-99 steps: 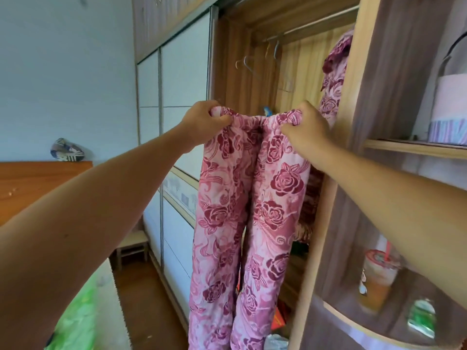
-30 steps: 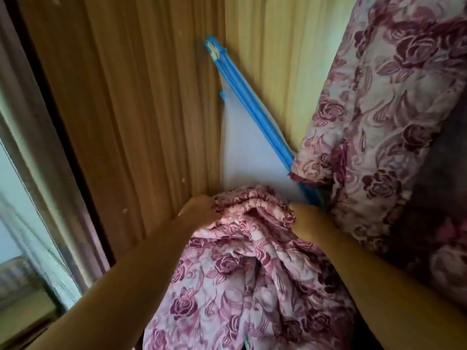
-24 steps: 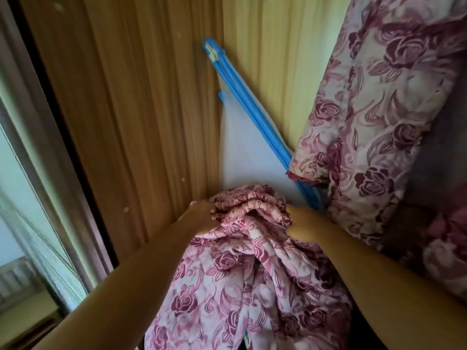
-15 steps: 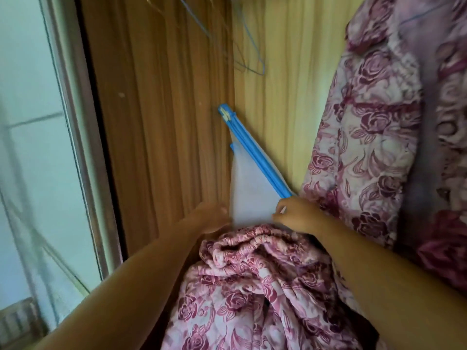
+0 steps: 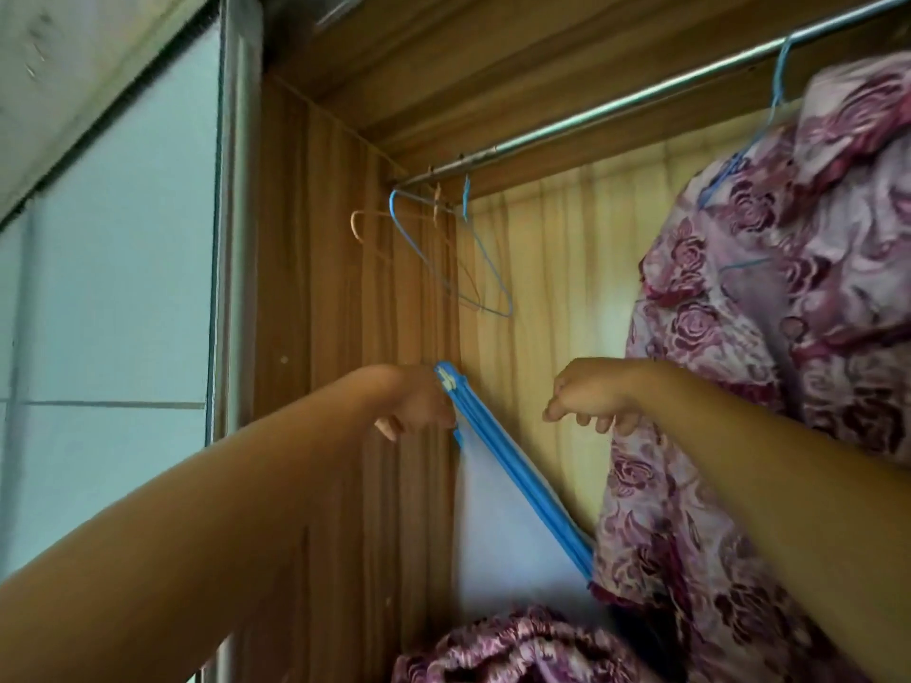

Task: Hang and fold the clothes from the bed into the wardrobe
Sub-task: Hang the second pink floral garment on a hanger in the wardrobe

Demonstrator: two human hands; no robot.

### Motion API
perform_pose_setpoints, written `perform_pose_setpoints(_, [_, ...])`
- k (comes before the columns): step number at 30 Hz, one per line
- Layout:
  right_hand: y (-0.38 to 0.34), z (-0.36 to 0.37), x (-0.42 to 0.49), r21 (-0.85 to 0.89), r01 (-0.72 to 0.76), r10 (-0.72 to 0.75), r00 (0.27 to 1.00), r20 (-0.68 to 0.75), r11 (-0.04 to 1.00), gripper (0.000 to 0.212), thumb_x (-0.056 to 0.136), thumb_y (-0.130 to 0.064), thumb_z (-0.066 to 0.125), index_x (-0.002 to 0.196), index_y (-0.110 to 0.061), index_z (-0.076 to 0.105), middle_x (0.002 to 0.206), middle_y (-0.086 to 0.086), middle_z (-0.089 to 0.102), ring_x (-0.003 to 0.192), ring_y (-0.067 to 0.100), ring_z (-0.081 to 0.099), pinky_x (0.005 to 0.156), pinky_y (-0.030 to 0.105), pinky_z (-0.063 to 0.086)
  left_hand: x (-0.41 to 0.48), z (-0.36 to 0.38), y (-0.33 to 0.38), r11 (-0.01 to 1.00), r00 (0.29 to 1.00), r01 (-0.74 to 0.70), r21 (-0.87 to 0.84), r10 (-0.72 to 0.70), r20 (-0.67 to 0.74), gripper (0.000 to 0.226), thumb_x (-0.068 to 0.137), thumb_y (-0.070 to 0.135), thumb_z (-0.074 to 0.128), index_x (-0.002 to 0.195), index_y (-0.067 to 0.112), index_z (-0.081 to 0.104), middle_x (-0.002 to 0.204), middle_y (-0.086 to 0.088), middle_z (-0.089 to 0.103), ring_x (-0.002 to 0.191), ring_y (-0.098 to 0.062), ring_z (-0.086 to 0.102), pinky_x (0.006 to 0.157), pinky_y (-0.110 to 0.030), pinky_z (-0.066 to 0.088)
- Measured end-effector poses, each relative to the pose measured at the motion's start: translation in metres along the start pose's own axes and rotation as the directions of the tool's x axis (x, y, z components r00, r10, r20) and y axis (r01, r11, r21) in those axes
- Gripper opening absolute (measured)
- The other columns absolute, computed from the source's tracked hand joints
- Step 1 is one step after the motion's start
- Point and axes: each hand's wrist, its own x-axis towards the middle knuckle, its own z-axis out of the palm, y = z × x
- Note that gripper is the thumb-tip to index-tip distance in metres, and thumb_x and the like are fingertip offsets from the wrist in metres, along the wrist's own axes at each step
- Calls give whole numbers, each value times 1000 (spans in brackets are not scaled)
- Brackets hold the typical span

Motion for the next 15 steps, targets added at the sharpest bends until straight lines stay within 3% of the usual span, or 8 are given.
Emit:
perform_pose_setpoints(3, [-12, -22, -8, -5, 15, -15, 1000, -16, 1000, 35, 87, -46, 68, 110, -21, 61, 107, 9, 65, 92, 26, 69, 73, 40, 61, -2, -21, 5, 999, 999, -35, -40, 36, 25, 33, 100, 28, 58, 127, 11, 60, 104, -4, 60, 82, -17, 63, 74, -31, 60])
perform_pose_setpoints(6, [-23, -38, -13, 1, 44, -44, 998, -55, 999, 29, 88, -47, 67, 106, -25, 61, 106, 6, 67, 91, 24, 71, 66, 36, 61, -6, -44, 10, 988, 997, -63, -139, 56, -52, 30, 98, 32, 60, 116, 9, 64, 91, -8, 55, 78, -20, 58, 85, -40, 60])
perform_pose_setpoints(8, [-31, -45, -15, 10, 65, -64, 994, -88, 998, 26, 87, -48, 67, 101, -27, 62, 105, 5, 68, 90, 24, 72, 64, 34, 60, -14, -60, 13, 980, 994, -81, -182, 65, -88, 17, 96, 25, 60, 102, 10, 66, 78, -4, 55, 64, -14, 57, 81, -38, 60])
perform_pose_setpoints(10, [-38, -51, -15, 22, 88, -85, 990, -110, 996, 26, 87, -48, 68, 100, -27, 62, 105, 5, 68, 90, 24, 72, 67, 36, 61, -19, -79, 13, 956, 983, -123, -268, 80, -165, 12, 97, 19, 59, 90, 11, 65, 71, -2, 56, 49, -9, 56, 62, -32, 61])
perform_pose_setpoints(12, [-45, -56, -15, 30, 110, -105, 986, -129, 993, 27, 86, -48, 69, 100, -26, 61, 106, 6, 68, 89, 24, 72, 68, 37, 62, -23, -97, 11, 901, 953, -205, -384, 93, -290, 19, 99, 24, 59, 91, 8, 63, 71, -5, 57, 42, -8, 55, 44, -25, 49])
perform_pose_setpoints(13, [-48, -59, -15, 31, 122, -116, 983, -145, 992, 27, 86, -48, 69, 100, -26, 62, 105, 6, 68, 87, 24, 72, 66, 36, 62, -24, -106, 9, 868, 929, -246, -432, 84, -360, 26, 100, 29, 59, 92, 4, 63, 71, -7, 59, 41, -10, 56, 42, -22, 46])
perform_pose_setpoints(15, [-53, -66, -15, 44, 148, -137, 972, -192, 988, 26, 87, -46, 68, 99, -24, 63, 104, 7, 68, 85, 25, 71, 61, 33, 60, -27, -120, 8, 825, 879, -294, -482, 35, -476, 42, 98, 38, 60, 92, -3, 65, 76, -14, 68, 50, -20, 67, 45, -26, 53])
